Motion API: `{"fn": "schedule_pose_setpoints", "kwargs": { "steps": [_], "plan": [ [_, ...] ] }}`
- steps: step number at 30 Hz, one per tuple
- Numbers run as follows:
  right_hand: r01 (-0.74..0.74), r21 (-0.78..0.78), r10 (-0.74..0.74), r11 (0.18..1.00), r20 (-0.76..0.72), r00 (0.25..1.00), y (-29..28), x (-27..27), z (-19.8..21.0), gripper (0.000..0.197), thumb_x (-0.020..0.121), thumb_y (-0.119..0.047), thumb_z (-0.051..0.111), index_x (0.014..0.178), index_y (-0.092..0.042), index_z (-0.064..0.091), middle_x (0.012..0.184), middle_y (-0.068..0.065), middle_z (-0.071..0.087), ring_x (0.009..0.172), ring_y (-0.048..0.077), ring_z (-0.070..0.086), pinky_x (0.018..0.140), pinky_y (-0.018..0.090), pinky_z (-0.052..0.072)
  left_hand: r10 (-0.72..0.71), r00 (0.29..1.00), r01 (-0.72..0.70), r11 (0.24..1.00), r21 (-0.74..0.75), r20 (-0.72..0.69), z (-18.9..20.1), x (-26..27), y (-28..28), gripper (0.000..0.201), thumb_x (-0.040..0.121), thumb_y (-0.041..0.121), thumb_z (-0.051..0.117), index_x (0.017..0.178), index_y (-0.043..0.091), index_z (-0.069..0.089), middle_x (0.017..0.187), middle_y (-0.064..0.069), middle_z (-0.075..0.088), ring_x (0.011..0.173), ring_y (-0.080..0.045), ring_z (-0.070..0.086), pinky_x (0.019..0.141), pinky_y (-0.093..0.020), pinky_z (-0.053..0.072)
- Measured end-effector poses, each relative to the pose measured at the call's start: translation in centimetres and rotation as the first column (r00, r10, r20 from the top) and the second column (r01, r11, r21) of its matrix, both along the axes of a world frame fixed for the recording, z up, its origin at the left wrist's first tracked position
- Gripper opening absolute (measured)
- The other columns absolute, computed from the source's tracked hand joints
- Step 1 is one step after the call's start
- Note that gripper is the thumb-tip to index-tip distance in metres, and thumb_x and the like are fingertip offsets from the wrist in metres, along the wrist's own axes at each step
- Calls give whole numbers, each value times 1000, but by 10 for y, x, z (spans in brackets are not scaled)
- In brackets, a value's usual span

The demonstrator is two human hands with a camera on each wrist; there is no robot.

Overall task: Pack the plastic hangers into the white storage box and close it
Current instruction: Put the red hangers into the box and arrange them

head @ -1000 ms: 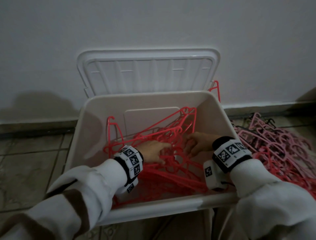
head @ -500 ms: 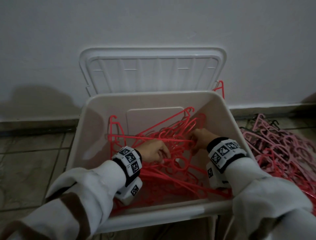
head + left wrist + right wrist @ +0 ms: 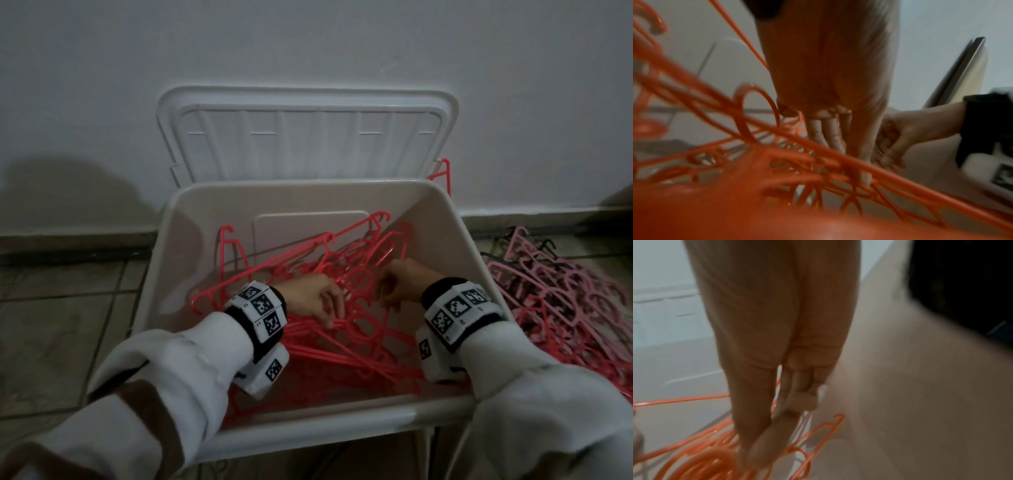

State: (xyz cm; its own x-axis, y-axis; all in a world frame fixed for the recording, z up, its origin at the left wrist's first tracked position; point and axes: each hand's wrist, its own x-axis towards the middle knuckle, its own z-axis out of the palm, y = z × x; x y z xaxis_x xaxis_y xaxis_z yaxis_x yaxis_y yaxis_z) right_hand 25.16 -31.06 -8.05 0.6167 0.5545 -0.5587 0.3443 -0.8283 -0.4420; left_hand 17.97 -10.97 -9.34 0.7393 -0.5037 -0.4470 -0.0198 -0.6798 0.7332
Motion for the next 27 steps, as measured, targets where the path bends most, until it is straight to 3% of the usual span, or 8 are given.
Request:
{"fn": "schedule_pose_setpoints", "kwargs": {
  "steps": [3,6,8,11,16,19,22,27],
  "plan": [
    [28,18,-30,999,99,995,2,0,2,21,75,4,68,95,3,68,91,18,71,58,-4,63,61,13,46,21,1000,-19,997,-69,21,3,-1,-4,23,80,-6,65,101,2,70,68,17,59,51,14,51,53,-2,35],
    [46,-79,-26,996,233,972,3,3,2,29,75,-8,72,102,0,65,102,14,69,96,23,64,73,20,43,20,999,-22,999,-43,-50,1,1,-3,33,81,-13,50,106,0,67,73,12,60,63,7,55,62,-10,40],
    [88,-107,-54,990,284,957,1,5,0,35,75,-9,72,108,-1,63,108,14,67,103,26,61,81,23,42,-5,996,3,1000,-22,-87,-1,1,-3,28,86,-4,54,109,5,66,78,14,59,72,3,53,69,-14,41],
    [96,-68,-74,993,270,960,0,6,-4,46,75,-3,70,119,-2,57,115,15,63,108,26,58,80,17,38,-5,995,4,1000,-9,-95,-2,0,-3,26,81,12,71,106,9,67,74,19,56,66,5,50,64,-11,39],
    [-91,-158,148,983,401,904,20,8,-3,61,82,-28,66,138,-22,42,143,1,38,131,24,33,105,42,34,-20,998,19,1000,-19,-61,-2,-3,-6,28,79,-1,69,106,3,65,73,12,56,53,15,50,57,-5,38],
    [-202,-315,293,927,278,915,37,5,-5,51,84,-28,63,133,-30,47,144,-5,39,135,18,31,110,49,20,-46,996,43,998,-47,-72,-3,-4,-5,27,80,-4,67,106,2,64,91,2,61,65,12,52,63,-2,39],
    [-191,-316,301,929,351,887,41,7,-7,33,85,-31,63,117,-27,59,132,-7,50,131,16,35,110,55,11,-43,993,38,998,-49,-107,-4,-7,-3,28,81,-3,66,108,5,63,95,1,62,75,0,54,73,-13,44],
    [-164,-201,245,966,495,834,40,11,4,35,90,-24,55,124,-27,54,122,-2,62,118,19,52,104,33,22,-13,993,9,999,-36,-117,-1,-4,-1,28,82,1,66,110,6,63,80,15,58,64,9,52,63,-6,40]
  ]
}}
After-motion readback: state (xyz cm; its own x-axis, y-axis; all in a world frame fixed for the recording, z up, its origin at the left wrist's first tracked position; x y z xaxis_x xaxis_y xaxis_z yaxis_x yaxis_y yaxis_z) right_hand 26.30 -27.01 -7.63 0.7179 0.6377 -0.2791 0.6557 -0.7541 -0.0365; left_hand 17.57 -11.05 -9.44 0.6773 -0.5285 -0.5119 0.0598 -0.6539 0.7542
